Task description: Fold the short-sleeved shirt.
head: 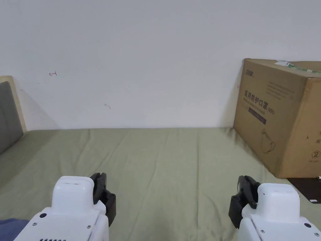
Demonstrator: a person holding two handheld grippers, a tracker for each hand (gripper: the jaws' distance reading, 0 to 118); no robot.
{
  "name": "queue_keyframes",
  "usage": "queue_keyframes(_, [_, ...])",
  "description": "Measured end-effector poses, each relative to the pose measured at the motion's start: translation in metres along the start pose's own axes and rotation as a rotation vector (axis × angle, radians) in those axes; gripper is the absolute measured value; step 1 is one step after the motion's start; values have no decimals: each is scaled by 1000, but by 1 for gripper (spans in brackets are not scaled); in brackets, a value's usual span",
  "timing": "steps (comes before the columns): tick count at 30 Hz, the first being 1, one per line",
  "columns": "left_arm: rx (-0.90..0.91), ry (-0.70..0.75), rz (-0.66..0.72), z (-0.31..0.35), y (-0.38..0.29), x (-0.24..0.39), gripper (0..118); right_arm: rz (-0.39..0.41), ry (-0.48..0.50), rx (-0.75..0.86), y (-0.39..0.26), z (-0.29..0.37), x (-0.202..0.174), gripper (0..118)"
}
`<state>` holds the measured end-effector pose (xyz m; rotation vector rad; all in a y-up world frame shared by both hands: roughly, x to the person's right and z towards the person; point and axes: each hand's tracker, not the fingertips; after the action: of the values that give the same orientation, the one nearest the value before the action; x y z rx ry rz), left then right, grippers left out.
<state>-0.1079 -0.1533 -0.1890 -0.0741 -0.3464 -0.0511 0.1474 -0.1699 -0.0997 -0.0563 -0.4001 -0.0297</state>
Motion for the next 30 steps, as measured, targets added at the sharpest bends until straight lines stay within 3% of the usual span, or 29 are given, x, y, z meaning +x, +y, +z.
queue_keyframes(1, [-2,-5,0,1,-1,-1,0,-7,31,-27,-1,0,2,6])
queue_keyframes(4, [-4,-33,11,-2,-1,-3,0,-16,11,-23,-4,-2,2,0])
queue_keyframes(13, [-7,-37,-34,-5,0,3,0,10,18,-35,2,-5,3,0])
queue_keyframes(18, [-11,-19,16,2,5,-11,0,-11,59,-36,7,-8,-3,0])
queue_keyframes(21, [-6,63,6,16,7,-30,0,-4,133,-35,11,-13,-21,0])
queue_keyframes(30, [-30,379,39,84,4,-105,0,-20,503,-94,4,-27,-126,0])
